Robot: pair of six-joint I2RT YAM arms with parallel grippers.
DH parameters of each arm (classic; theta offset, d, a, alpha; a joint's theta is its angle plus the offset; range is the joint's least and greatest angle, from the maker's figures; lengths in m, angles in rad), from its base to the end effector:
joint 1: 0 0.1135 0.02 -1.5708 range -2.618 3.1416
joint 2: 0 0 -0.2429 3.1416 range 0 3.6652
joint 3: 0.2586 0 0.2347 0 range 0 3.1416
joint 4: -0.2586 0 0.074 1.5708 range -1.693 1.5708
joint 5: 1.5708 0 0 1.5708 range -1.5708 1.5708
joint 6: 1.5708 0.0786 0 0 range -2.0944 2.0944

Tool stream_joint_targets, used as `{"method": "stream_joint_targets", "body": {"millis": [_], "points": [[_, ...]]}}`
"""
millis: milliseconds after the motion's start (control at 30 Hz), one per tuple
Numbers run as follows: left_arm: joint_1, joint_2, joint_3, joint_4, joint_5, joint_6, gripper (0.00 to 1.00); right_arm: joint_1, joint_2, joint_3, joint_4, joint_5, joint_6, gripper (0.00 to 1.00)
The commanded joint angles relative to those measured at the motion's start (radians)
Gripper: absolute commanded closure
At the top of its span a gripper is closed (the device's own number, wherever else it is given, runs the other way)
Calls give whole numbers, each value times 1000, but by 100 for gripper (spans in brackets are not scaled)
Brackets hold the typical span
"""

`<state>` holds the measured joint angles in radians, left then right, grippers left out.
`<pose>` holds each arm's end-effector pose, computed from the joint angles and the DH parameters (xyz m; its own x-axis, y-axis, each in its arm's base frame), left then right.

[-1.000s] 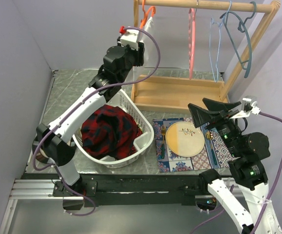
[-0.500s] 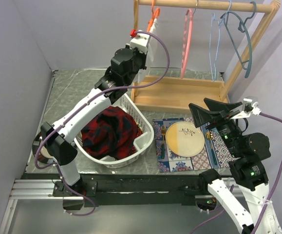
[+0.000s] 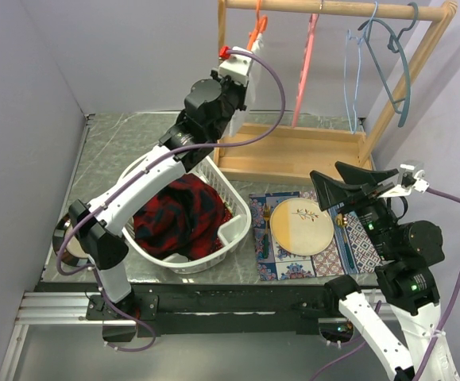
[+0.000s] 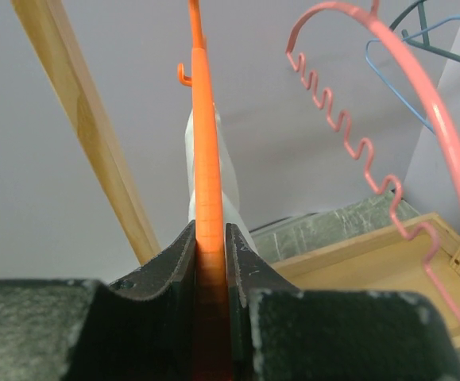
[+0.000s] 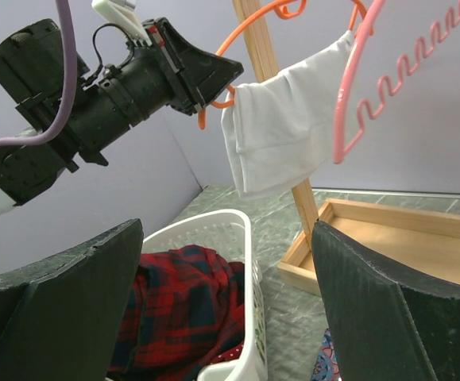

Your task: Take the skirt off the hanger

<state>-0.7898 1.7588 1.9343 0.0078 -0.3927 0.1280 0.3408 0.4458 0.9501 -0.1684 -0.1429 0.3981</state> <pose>0.3188 -0.2789 0.4776 0.1772 -0.0113 -0.9841 0.3717 0.9266 0.0563 0.1035 0.0486 0.4305 0.1090 0.4458 -0.8885 -0.5422 0.7758 0.3227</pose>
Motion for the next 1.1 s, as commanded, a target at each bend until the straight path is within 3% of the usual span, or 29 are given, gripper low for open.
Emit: {"method": "stream_joint_targets", "body": {"millis": [0,267,533,800,1067], "points": [[-25,7,87,179,2,65,99,6,-13,39,1,8,-21,7],[-31,42,176,193,-6,84,99,9,-16,33,-2,16,-30,6],[-58,-65,80,199,-15,61,99,7,-13,50,-19,-6,-16,6],[-115,-237,-144,199,-61,38,99,6,5,58,10,-47,48,6],[-137,-488,-383,178,-57,-48,99,7,64,82,82,-156,254,9]]}}
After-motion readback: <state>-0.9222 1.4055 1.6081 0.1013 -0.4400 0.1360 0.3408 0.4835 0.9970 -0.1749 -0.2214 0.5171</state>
